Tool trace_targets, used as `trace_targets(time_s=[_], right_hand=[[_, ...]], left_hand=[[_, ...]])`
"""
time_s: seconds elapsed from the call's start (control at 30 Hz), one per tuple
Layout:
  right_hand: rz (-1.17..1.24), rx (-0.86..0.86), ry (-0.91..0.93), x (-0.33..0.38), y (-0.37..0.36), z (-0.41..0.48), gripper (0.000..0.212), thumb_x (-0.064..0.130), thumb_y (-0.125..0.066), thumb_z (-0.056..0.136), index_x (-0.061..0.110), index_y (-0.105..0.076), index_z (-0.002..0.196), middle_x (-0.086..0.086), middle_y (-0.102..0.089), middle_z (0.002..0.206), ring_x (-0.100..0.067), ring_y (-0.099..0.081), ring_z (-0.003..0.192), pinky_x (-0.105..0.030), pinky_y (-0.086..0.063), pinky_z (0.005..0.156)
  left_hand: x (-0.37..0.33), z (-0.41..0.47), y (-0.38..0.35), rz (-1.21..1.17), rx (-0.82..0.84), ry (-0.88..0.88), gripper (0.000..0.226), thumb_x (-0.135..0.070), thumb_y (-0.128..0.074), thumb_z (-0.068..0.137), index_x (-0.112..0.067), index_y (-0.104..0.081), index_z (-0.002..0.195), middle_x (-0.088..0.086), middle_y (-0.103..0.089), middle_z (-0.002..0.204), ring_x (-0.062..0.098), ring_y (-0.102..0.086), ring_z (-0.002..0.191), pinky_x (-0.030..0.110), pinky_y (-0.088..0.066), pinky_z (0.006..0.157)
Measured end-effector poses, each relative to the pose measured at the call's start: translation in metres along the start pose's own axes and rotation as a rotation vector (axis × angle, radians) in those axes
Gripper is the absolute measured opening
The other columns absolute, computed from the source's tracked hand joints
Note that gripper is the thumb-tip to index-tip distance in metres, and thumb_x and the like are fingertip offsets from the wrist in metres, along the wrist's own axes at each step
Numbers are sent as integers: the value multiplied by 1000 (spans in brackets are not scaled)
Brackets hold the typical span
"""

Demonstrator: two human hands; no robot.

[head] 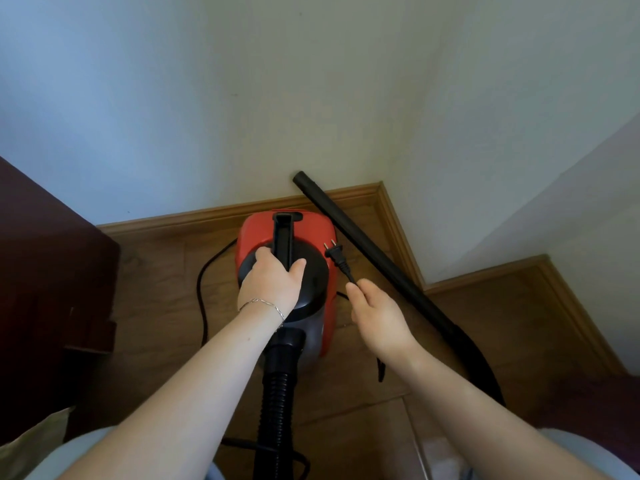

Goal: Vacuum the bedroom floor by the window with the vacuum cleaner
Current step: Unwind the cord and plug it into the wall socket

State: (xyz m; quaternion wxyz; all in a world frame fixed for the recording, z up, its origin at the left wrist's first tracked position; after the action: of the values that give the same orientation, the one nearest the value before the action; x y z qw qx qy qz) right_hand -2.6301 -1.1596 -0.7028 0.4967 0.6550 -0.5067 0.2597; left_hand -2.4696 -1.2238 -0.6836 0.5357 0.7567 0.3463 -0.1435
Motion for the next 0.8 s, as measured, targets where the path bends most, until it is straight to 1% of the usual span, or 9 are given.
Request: trace_targets(time_s=[0.1,0.2,0.33,0.4,0.43,0.53,0.63,0.7,0.8], right_hand=[[-35,-10,-40,-15,-1,8,33,27,-43,98,19,-42,66,7,-41,55,-3,-39,48,-21,-32,53],[-39,-8,-137,-39,1,18,29,26,-49,92,28,-37,65,12,-36,59,-1,-34,52,-19,-29,52],[-81,-51,-242,-60,2,34,40,26,-53,91,18,-40,54,5,-40,50,-12,-39,46,-25,-32,50],[-129,-55,-267,-66,-2,44,46,32,-51,93,18,-38,51,3,-43,52,-14,-42,48,-25,-32,50],[-146,-54,-274,-71,-4,49,46,34,-48,95,20,-41,52,2,-47,55,-16,-47,53,-26,-35,52],[-212,-36,-316,-91,-13,66,37,38,-43,97,22,-51,65,-4,-59,76,-23,-59,75,-28,-42,65],[-177,-4,-350,-109,-24,82,31,34,-40,99,15,-64,97,-6,-61,89,-22,-58,81,-26,-41,68],[-129,-2,-367,-120,-30,93,33,30,-39,100,13,-63,114,-6,-61,94,-22,-57,85,-25,-40,72],[-101,16,-392,-133,-41,103,31,21,-40,100,8,-61,119,-14,-64,108,-24,-57,92,-28,-44,81]], left_hand=[[1,2,-1,10,-33,-15,31,-30,-48,94,-4,-46,110,13,-59,96,31,-52,77,35,-41,65],[3,1,5,12,-80,-43,28,-28,-48,93,-3,-47,108,13,-57,91,31,-50,76,34,-39,64],[6,-6,15,-9,-114,-76,27,-27,-50,92,-5,-49,107,5,-54,76,29,-51,69,31,-36,58],[12,-11,20,-23,-116,-75,25,-27,-52,90,-6,-51,103,4,-53,72,27,-51,66,30,-33,54],[15,-12,23,-27,-121,-73,25,-28,-53,89,-6,-52,102,6,-54,74,30,-53,69,31,-34,55],[23,-18,31,-36,-137,-61,23,-27,-56,86,-7,-55,96,14,-60,81,37,-58,78,38,-43,65],[27,-27,37,-53,-135,-70,18,-26,-59,85,-10,-55,91,11,-58,73,34,-56,70,37,-42,60],[29,-33,40,-69,-137,-76,15,-25,-60,84,-12,-55,90,8,-57,71,28,-54,66,35,-38,57],[33,-40,46,-92,-144,-82,13,-25,-61,83,-14,-54,88,6,-59,72,26,-56,68,35,-42,58]])
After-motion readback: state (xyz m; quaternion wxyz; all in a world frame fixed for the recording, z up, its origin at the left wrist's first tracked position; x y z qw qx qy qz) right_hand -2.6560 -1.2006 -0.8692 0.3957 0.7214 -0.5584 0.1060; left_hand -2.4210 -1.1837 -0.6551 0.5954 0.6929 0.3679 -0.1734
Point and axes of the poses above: each hand's wrist, its own z-axis towards the middle knuckle, its own y-axis out of the back of the hand, x = y × z, the point moved 6 cm from there along z, towards the middle knuckle
